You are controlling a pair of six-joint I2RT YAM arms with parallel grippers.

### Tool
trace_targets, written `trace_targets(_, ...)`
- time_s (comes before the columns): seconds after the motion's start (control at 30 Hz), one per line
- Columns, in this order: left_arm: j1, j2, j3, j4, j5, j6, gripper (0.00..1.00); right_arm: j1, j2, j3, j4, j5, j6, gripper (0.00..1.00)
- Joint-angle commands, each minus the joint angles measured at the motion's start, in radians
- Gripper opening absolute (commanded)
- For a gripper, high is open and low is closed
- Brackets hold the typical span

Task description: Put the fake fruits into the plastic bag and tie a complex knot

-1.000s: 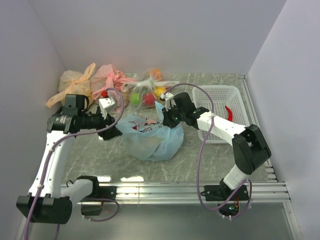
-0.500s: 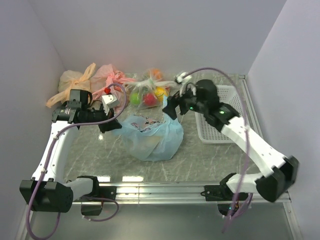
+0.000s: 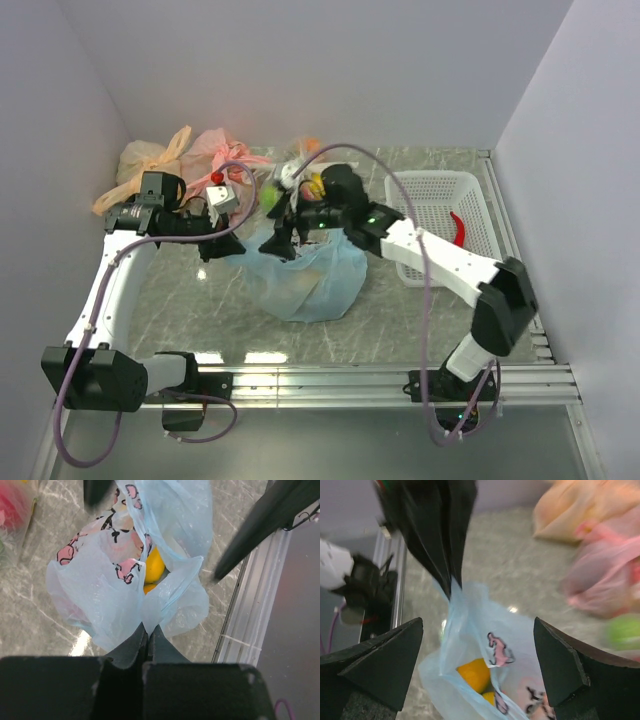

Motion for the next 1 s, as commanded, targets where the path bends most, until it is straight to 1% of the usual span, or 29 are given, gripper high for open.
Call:
trace_targets(0.0,0.001,0.0,0.036,-0.044,0.07,0.063,0.0,0.028,0.034,-0.033,0.15,-0.065,-0.046,0.98)
trace_targets(0.13,0.001,0.007,0.036,-0.073,0.079,0.116,0.0,0.054,0.119,-0.039,0.168,-0.04,-0.101,0.98)
trace_targets(0.2,0.001,0.015,0.042,-0.064,0.079,0.11,0.0,0.063,0.174,-0.031,0.138,-0.042,-0.108,0.91)
trace_targets(0.23,0.003,0.017,0.044,-0.055,0.082,0.106,0.0,0.063,0.192,-0.03,0.126,-0.05,-0.105,0.86)
trace_targets(0.27,0.001,0.018,0.045,-0.044,0.09,0.092,0.0,0.065,0.209,-0.033,0.106,-0.056,-0.096,0.74)
trace_targets(0.3,0.003,0.017,0.047,0.0,0.091,0.069,0.0,0.065,0.228,-0.039,0.099,-0.06,-0.087,0.65)
trace_targets(0.33,0.003,0.006,0.042,0.035,0.096,0.032,0.0,0.066,0.234,-0.051,0.099,-0.06,-0.07,0.52)
trace_targets(0.37,0.006,-0.002,0.039,0.067,0.1,-0.021,0.0,0.068,0.236,-0.078,0.107,-0.059,-0.06,0.46)
trace_targets(0.4,0.006,-0.009,0.028,0.156,0.108,-0.052,0.0,0.07,0.24,-0.089,0.106,-0.062,-0.049,0.39)
trace_targets(0.43,0.007,-0.034,0.016,0.213,0.111,-0.099,0.0,0.073,0.243,-0.097,0.102,-0.065,-0.029,0.2)
trace_targets(0.47,0.009,-0.048,0.004,0.285,0.11,-0.196,0.0,0.074,0.246,-0.108,0.102,-0.064,-0.015,0.1)
trace_targets(0.5,0.009,-0.06,-0.024,0.345,0.103,-0.241,0.0,0.079,0.254,-0.111,0.106,-0.064,0.002,0.05)
trace_targets(0.53,0.009,-0.084,-0.039,0.482,0.096,-0.291,0.0,0.08,0.255,-0.114,0.109,-0.062,0.034,0.0)
trace_targets(0.57,0.009,-0.094,-0.056,0.547,0.087,-0.406,0.0,0.08,0.26,-0.112,0.119,-0.067,0.051,0.0)
trace_targets(0.63,0.012,-0.115,-0.11,0.67,0.035,-0.524,0.01,0.077,0.266,-0.103,0.127,-0.068,0.098,0.0)
trace_targets(0.67,0.022,-0.124,-0.13,0.768,0.016,-0.646,0.09,0.077,0.266,-0.094,0.132,-0.067,0.106,0.0)
trace_targets(0.7,0.032,-0.137,-0.169,0.805,-0.01,-0.701,0.37,0.073,0.265,-0.09,0.145,-0.056,0.138,0.0)
trace_targets(0.73,0.05,-0.173,-0.191,0.822,-0.092,-0.76,0.46,0.062,0.265,-0.085,0.151,-0.05,0.181,0.0)
trace_targets(0.77,0.085,-0.196,-0.214,0.859,-0.117,-0.838,0.52,0.054,0.265,-0.074,0.159,-0.041,0.204,0.0)
trace_targets(0.8,0.111,-0.225,-0.26,0.867,-0.14,-0.867,0.64,0.048,0.269,-0.07,0.165,-0.025,0.232,0.0)
trace_targets(0.83,0.154,-0.29,-0.283,0.873,-0.16,-0.89,0.7,0.036,0.268,-0.068,0.174,-0.024,0.291,0.0)
trace_targets(0.87,0.17,-0.324,-0.304,0.87,-0.226,-0.916,0.77,0.016,0.268,-0.071,0.188,-0.018,0.322,0.0)
trace_targets(0.9,0.182,-0.354,-0.341,0.856,-0.245,-0.913,0.85,0.008,0.269,-0.071,0.204,-0.013,0.35,0.0)
trace_targets(0.93,0.191,-0.411,-0.357,0.836,-0.257,-0.902,0.89,0.001,0.272,-0.068,0.21,-0.022,0.397,0.0)
trace_targets(0.97,0.202,-0.431,-0.37,0.818,-0.253,-0.873,0.91,-0.012,0.274,-0.062,0.214,-0.025,0.42,0.0)
